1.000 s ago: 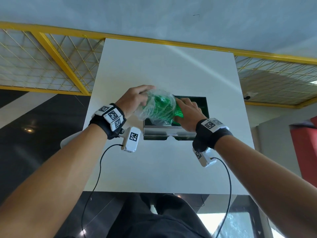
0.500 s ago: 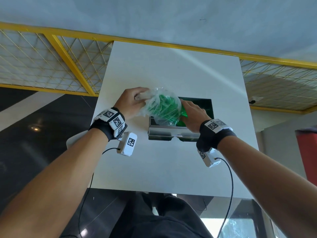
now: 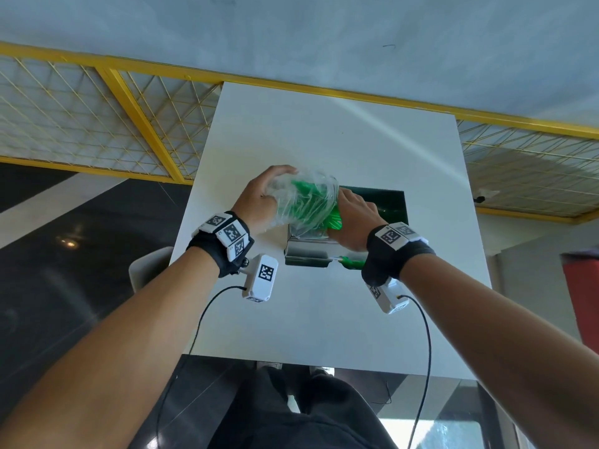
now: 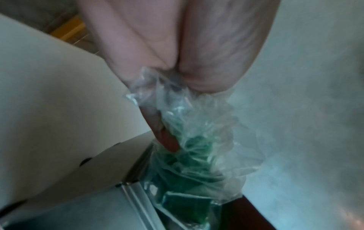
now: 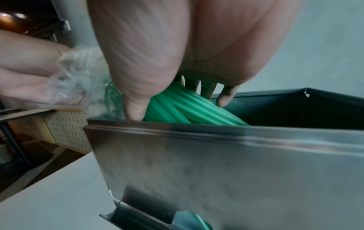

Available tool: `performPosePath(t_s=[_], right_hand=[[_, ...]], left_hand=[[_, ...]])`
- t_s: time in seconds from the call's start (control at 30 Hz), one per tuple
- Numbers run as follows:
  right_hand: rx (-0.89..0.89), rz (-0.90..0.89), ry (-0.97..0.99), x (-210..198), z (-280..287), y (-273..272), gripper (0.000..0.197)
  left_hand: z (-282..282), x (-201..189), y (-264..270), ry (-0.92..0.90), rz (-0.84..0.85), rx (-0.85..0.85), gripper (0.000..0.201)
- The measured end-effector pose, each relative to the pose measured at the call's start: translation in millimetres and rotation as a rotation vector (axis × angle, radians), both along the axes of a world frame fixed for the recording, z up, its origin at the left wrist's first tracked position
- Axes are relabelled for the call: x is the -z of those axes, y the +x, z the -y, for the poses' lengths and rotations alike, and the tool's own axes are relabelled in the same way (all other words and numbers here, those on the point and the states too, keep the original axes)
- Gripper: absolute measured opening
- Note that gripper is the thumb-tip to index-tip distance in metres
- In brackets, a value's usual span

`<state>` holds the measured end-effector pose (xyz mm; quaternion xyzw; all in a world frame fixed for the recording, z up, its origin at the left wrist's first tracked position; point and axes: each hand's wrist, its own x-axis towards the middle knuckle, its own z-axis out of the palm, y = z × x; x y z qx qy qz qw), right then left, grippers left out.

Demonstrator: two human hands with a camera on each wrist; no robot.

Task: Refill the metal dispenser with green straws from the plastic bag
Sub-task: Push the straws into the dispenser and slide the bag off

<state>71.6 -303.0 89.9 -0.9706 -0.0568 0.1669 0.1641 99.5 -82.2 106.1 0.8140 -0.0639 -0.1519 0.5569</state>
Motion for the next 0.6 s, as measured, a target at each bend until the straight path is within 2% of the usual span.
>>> performPosePath(t_s=[0.1,0.2,0.37,0.6], right_hand=[[-0.026,0.031,-0.056,3,-5,4,0.084],[-0.067,0.075,-0.103,4,-9,8,0.068],[-0.110,0.157,-0.167,7,-10,14,0.065],[-0.102,0.163,-0.153,4,-10,15,0.062]], left_hand=[[2,4,-3,-0.184,-0.085,-0.054,0.077],[1,4,-2,-0.279,-0.145,-0.132,0.078],[-10,-2,4,-0.221,-0.094,-0.330,0.075],[-18,1,8,-0.234,-0.031,-0.373,0.075]])
